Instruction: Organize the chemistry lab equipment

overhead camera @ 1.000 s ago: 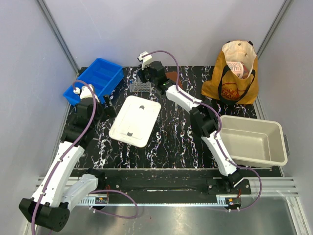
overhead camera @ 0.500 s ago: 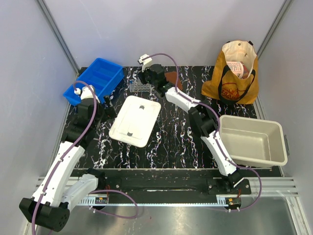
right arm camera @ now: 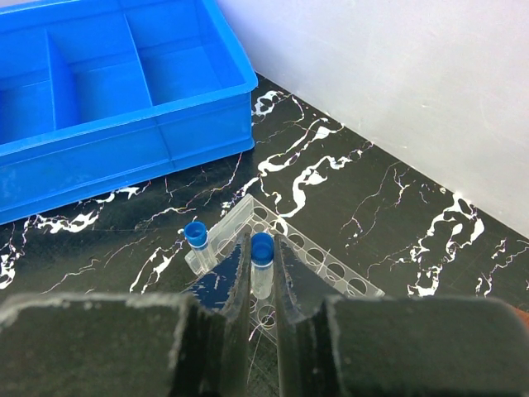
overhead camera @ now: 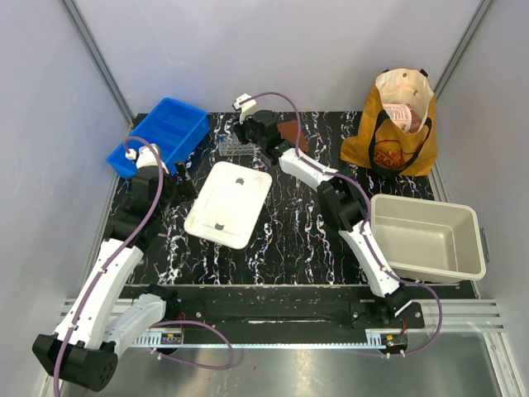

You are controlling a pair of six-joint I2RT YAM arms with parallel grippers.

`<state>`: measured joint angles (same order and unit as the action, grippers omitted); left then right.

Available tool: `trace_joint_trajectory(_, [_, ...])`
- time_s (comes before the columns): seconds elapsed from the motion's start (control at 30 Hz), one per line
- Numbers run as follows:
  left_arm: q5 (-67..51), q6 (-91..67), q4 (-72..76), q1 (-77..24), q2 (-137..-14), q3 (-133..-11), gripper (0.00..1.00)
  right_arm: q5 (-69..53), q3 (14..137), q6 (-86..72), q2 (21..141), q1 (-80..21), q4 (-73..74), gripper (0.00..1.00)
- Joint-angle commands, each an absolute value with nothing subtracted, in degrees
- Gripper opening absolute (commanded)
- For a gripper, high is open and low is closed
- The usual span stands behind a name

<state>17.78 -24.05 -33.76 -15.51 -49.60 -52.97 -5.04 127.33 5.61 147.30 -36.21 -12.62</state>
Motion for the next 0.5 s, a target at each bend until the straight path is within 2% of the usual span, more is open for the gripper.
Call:
trace_joint_trajectory(0.0, [18.02,-24.70,-31.73,-15.56,-48.96,-53.00,0.99,-4.75,127.79,6.42,148.62,-36.74,-15.73,0.17])
trace_joint_trajectory(0.47, [18.10,-24.70,-31.64,-15.56,-48.96,-52.82,0.99,-5.27,129.81,6.15,150.56,-37.35,-15.21,0.18])
